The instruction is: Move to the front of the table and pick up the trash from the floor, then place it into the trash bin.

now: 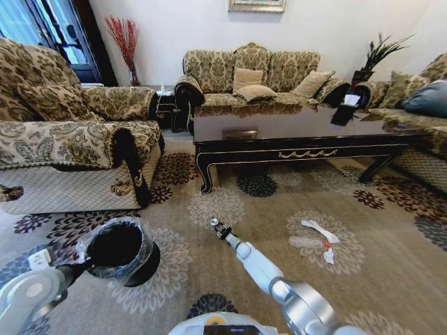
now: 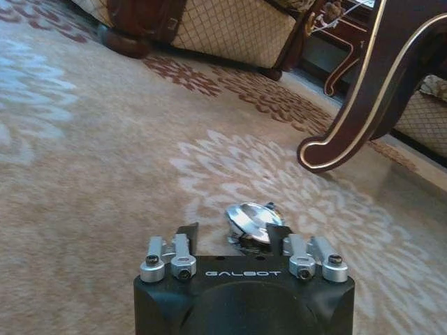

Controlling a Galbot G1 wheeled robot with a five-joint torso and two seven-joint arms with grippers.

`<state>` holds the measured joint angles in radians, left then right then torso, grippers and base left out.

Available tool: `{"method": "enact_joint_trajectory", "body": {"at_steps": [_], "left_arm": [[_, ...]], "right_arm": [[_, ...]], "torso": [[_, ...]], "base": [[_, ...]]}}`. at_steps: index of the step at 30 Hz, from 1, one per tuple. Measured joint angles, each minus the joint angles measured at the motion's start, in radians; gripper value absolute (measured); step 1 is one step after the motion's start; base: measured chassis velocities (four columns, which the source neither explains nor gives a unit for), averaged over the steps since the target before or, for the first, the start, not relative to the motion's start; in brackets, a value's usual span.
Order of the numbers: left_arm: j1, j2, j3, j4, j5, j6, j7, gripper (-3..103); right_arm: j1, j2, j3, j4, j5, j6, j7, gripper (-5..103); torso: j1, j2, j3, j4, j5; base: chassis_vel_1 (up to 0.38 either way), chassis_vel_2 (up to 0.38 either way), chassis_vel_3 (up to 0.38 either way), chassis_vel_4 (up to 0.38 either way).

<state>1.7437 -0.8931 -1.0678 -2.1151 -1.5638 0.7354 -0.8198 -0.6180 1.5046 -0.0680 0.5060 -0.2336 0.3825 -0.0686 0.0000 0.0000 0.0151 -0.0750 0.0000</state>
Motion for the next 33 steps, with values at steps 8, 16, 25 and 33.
{"method": "enact_joint_trajectory", "body": {"at_steps": [8, 16, 25, 33], "left_arm": [[-0.012, 0.0, 0.012, 0.004, 0.0, 0.0, -0.002, 0], [-0.015, -0.003, 0.016, 0.008, 0.001, 0.0, -0.002, 0], [-0.02, -0.003, 0.02, 0.008, 0.002, 0.0, -0.002, 0], [-0.018, -0.003, 0.021, 0.013, 0.004, 0.0, -0.002, 0]], "right_arm": [[-0.006, 0.007, -0.002, 0.004, 0.018, 0.009, -0.008, 84], [-0.001, 0.004, 0.004, 0.005, 0.018, -0.01, 0.018, 100], [-0.044, -0.016, -0.035, 0.04, 0.252, -0.031, -0.072, 100], [-0.06, -0.017, -0.018, 0.037, 0.306, -0.059, -0.091, 100]], "torso": [[0.0, 0.0, 0.0, 0.0, 0.0], [0.0, 0.0, 0.0, 0.0001, 0.0], [0.0, 0.0, 0.0, -0.0005, -0.0001], [0.0, 0.0, 0.0, 0.0004, 0.0001]], "base": [[-0.013, 0.012, 0.013, -0.017], [-0.121, 0.134, 0.122, -0.125], [-0.153, 0.15, 0.139, -0.143], [0.024, -0.018, -0.008, 0.022]]}}
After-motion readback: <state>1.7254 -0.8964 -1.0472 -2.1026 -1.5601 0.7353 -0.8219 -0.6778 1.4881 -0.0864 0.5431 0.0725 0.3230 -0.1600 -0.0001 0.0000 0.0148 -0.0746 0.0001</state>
